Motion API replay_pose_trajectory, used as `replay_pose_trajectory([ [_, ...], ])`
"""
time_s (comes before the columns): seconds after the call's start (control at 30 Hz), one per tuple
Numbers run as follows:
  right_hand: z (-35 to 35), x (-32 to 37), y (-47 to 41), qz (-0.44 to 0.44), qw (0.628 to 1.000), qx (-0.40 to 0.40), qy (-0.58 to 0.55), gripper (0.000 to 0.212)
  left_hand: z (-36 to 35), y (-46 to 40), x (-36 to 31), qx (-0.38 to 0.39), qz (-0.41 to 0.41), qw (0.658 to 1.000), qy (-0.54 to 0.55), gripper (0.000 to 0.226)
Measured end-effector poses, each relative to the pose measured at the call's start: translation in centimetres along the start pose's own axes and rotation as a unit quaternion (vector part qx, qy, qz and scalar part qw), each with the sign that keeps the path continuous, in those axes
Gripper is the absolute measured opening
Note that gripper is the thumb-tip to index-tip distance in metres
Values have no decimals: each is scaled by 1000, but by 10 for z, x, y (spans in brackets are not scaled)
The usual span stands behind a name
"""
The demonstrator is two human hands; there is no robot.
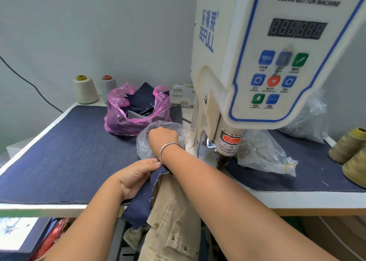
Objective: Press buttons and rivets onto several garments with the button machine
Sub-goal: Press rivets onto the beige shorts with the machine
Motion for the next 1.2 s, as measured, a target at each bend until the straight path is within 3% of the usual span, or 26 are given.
replay_pose_trajectory([
  [0.33, 1, 13, -6, 67, 991, -67, 97, 33, -1, 0, 3, -15, 59, 998, 4, 26],
  [0.63, 4, 8, 3, 68, 992, -72, 75, 31, -2, -2, 2, -1, 57, 997, -42, 22],
  [0.83, 6, 5, 6, 71, 992, -85, 55, 31, -2, -2, 0, 5, 43, 996, -73, 37],
  [1.03, 17, -9, 21, -5, 992, -93, -89, 18, -5, 0, -1, 39, 27, 998, -45, 26],
  [1.2, 38, -19, 80, -21, 951, -154, -266, 15, -6, 1, -4, 37, -6, 998, -47, 25],
])
Point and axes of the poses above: each hand's wrist, its own y-axis away from the middle knuckle, its own z-axis out of the back of the hand, x = y × z, the point moved 5 cm from there along -y, towards the middle knuckle, and after that the axes turned 5 degrees about y, right-handed, at the moved point
